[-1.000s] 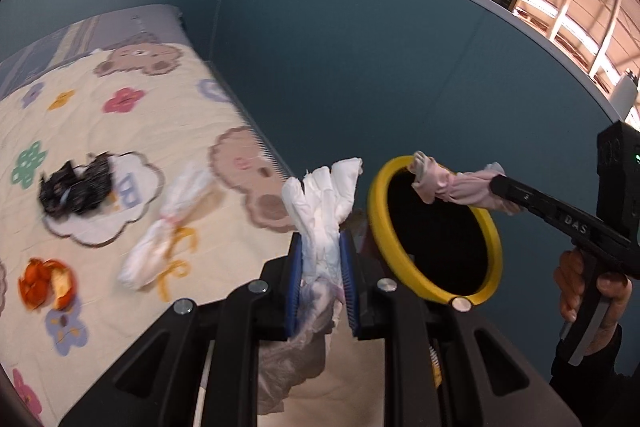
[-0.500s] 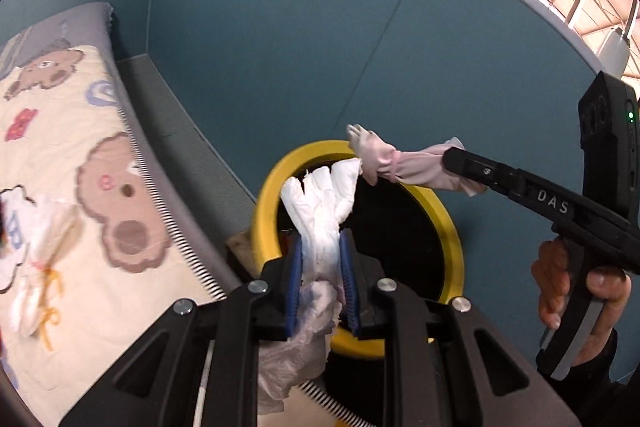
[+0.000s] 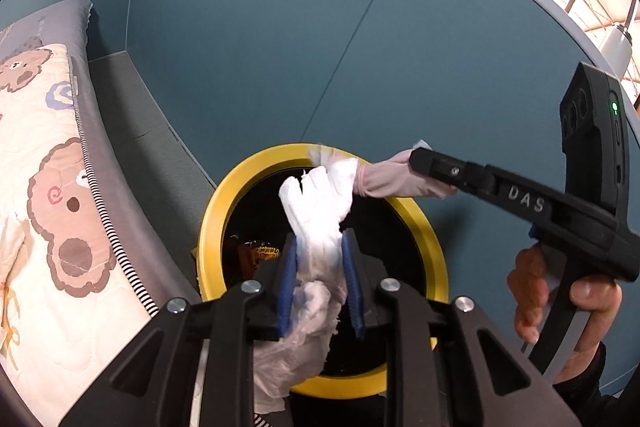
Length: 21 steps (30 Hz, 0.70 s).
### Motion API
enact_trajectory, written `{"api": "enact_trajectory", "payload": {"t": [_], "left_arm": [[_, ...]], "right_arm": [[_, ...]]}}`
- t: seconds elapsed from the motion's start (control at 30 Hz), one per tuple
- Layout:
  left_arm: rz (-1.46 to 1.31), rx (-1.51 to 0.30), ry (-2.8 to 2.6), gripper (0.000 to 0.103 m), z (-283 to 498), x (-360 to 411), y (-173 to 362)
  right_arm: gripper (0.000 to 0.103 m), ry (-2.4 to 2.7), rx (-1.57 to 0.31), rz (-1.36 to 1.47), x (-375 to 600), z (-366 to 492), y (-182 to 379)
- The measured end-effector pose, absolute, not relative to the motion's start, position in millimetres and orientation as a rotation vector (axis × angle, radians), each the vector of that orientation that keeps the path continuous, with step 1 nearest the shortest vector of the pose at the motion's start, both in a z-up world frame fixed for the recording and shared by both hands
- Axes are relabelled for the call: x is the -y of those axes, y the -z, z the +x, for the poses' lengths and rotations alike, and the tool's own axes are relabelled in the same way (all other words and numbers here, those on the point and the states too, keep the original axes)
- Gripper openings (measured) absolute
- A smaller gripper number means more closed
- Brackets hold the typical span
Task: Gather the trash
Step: 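Open both tools to drop the bundles into the bin, then move both open tools back over the remaining trash on the bed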
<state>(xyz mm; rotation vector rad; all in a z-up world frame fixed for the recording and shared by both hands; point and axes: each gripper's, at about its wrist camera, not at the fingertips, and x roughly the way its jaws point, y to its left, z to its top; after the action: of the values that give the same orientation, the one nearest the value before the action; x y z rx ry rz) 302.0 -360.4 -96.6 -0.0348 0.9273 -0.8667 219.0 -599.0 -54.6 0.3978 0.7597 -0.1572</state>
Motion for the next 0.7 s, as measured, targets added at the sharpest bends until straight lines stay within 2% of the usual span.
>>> {"api": "enact_trajectory", "payload": {"t": [0.2, 0.27, 0.33, 0.6, 0.7], "left_arm": [[-0.062, -0.937, 0.859, 0.048, 304.1, 351.0, 98.9], [-0.07, -0.933, 0.848, 0.053, 303.1, 344.8, 97.9], [-0.079, -0.929, 0.84, 0.055, 303.0, 338.9, 96.8], [-0.09, -0.893, 0.754, 0.067, 294.5, 289.9, 86.4], [-0.095, -0.879, 0.712, 0.071, 292.8, 265.3, 80.7]], "right_arm": [[0.008, 0.194, -0.743, 0.417, 606.3, 212.4, 49.1], [0.013, 0.197, -0.741, 0.421, 605.1, 210.0, 47.4], [0.023, 0.204, -0.737, 0.42, 604.3, 206.4, 45.5], [0.025, 0.175, -0.748, 0.403, 582.4, 203.4, 42.0], [0.032, 0.147, -0.747, 0.394, 569.2, 205.3, 39.7]]}}
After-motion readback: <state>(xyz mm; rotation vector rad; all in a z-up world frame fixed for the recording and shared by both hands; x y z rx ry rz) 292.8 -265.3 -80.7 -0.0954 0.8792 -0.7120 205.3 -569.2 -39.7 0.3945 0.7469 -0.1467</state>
